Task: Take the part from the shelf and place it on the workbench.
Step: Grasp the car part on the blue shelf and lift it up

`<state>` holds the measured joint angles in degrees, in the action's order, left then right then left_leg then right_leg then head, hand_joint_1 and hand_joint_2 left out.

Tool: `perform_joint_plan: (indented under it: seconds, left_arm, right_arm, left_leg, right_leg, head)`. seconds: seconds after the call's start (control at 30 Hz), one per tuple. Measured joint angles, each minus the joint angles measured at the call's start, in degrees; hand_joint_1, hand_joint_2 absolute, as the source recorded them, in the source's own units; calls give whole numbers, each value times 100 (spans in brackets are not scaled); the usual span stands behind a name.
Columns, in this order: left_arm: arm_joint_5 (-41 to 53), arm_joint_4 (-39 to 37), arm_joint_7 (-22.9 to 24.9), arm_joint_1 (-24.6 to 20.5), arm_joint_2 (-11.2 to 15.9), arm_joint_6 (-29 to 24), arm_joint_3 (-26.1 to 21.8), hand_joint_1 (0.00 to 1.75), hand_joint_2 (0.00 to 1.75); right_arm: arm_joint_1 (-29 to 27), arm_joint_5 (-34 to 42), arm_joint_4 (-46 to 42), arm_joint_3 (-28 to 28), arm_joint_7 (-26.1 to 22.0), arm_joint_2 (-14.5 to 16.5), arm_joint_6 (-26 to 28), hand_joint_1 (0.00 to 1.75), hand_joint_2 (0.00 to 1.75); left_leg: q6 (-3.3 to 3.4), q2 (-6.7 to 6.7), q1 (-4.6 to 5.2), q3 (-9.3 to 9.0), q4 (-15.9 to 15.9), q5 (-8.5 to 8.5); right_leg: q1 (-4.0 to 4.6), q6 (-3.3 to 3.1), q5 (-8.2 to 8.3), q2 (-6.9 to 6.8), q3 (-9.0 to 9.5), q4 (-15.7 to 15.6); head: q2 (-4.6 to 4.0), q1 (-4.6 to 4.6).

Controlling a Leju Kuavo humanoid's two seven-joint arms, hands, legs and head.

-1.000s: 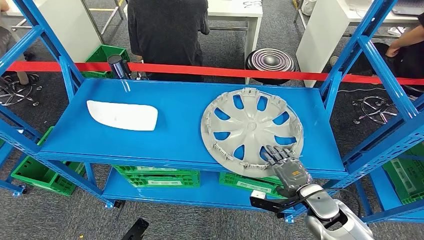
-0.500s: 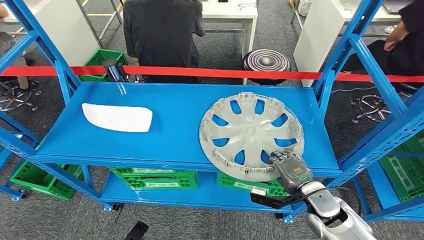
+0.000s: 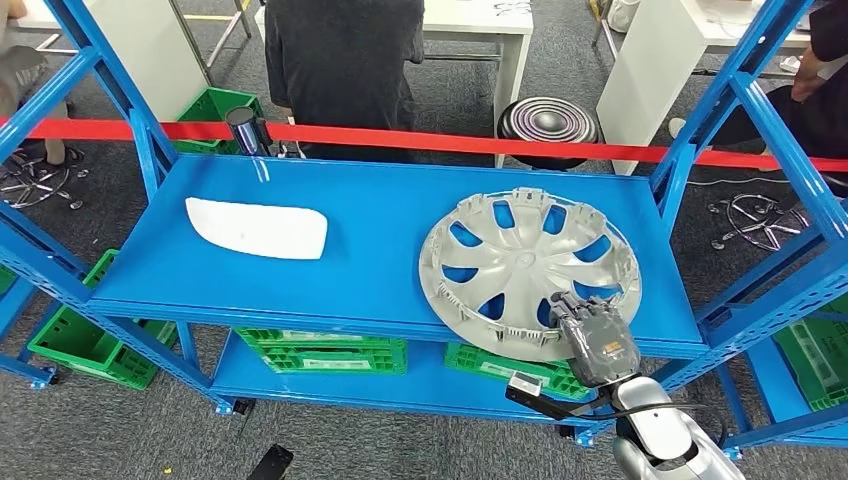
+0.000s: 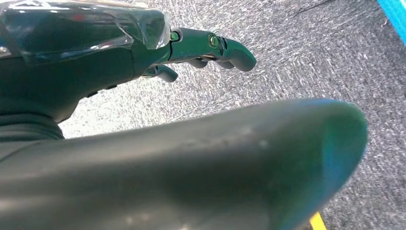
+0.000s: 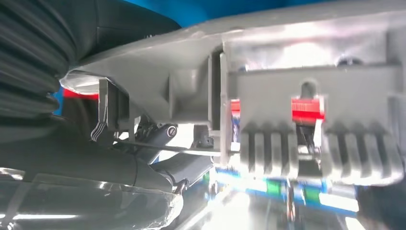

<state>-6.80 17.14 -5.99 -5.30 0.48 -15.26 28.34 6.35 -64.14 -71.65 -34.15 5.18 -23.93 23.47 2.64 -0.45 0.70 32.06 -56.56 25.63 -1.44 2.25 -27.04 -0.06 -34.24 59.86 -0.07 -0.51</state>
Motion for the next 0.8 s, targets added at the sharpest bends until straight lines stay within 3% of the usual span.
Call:
perform_joint_plan:
  seconds: [0.03,0.13,0.2,0.3,0.33,0.37,0.4,0.47,0.53,0.7,0.73,0.8]
  left_arm:
    - [-3,-2,-7,1,-4,-2,-4,0,0]
    - [-9,-10,-19,9,-5,-7,-9,0,0]
    - [-8,-12,-27,9,-10,-7,-10,0,0]
    - [-5,-19,-55,13,-21,4,-10,0,0]
    - [-4,-24,-77,19,-23,24,-10,0,0]
    - [-3,-29,-104,25,-25,57,-10,0,0]
    - [2,-33,-130,30,-25,98,-10,0,0]
    - [25,-39,-178,28,-14,200,-9,0,0]
    - [65,-40,-208,7,5,284,-5,0,0]
    - [148,-38,-256,-38,27,353,16,0,0]
    - [165,-38,-270,-47,26,361,31,0,44]
    - [190,-38,-308,-59,21,366,75,0,131]
  right_arm:
    - [-4,1,-10,23,-36,16,80,175,175]
    - [-22,35,-37,64,-122,67,225,175,175]
    - [-23,208,-76,81,-294,111,436,175,175]
    - [-13,1059,-280,100,-768,249,768,175,175]
    - [-12,1650,-414,103,-953,321,700,175,175]
    - [-10,2435,-584,106,-1114,397,493,175,175]
    - [-3,3330,-775,112,-1233,479,186,175,175]
    - [39,5322,-1223,149,-1358,645,-600,175,175]
    - [57,6865,-1646,187,-1409,773,-1328,175,175]
    - [-151,8857,-2421,188,-1497,942,-2850,175,175]
    - [-164,9202,-2541,185,-1490,946,-3105,175,175]
    - [-205,9732,-2699,168,-1462,936,-3485,175,175]
  left_leg:
    - [-21,-1,11,13,-25,15]
    - [-73,1,6,45,-56,36]
    - [-144,7,-21,146,-263,189]
    - [-265,16,-84,645,-1332,712]
    - [-285,17,-100,798,-1640,800]
    - [-291,20,-110,855,-1742,776]
    - [-285,24,-115,802,-1615,650]
    - [-221,29,-109,416,-827,251]
    - [-142,36,-78,90,-176,54]
    - [-6,30,-59,-32,108,-44]
    - [17,31,-73,-61,163,-82]
    - [34,28,-76,-56,180,-102]
  right_leg:
    - [10,-29,58,2,90,-180]
    - [14,-122,87,7,104,-228]
    - [-19,-178,96,8,114,-243]
    - [-18,-231,94,7,117,-244]
    - [-12,-232,93,8,118,-243]
    - [-6,-233,92,12,122,-242]
    - [-1,-234,91,21,130,-242]
    - [7,-234,90,58,154,-246]
    - [34,-224,93,90,153,-248]
    - [39,-143,39,62,62,-162]
    - [43,-155,-75,53,-50,67]
    - [33,-183,-389,47,-408,817]
  head:
    - [0,-2]
    - [0,-4]
    - [0,-14]
    - [0,-31]
    - [0,-30]
    - [0,-31]
    - [0,-31]
    - [0,-30]
    - [0,-28]
    - [0,-22]
    - [0,-19]
    - [0,-11]
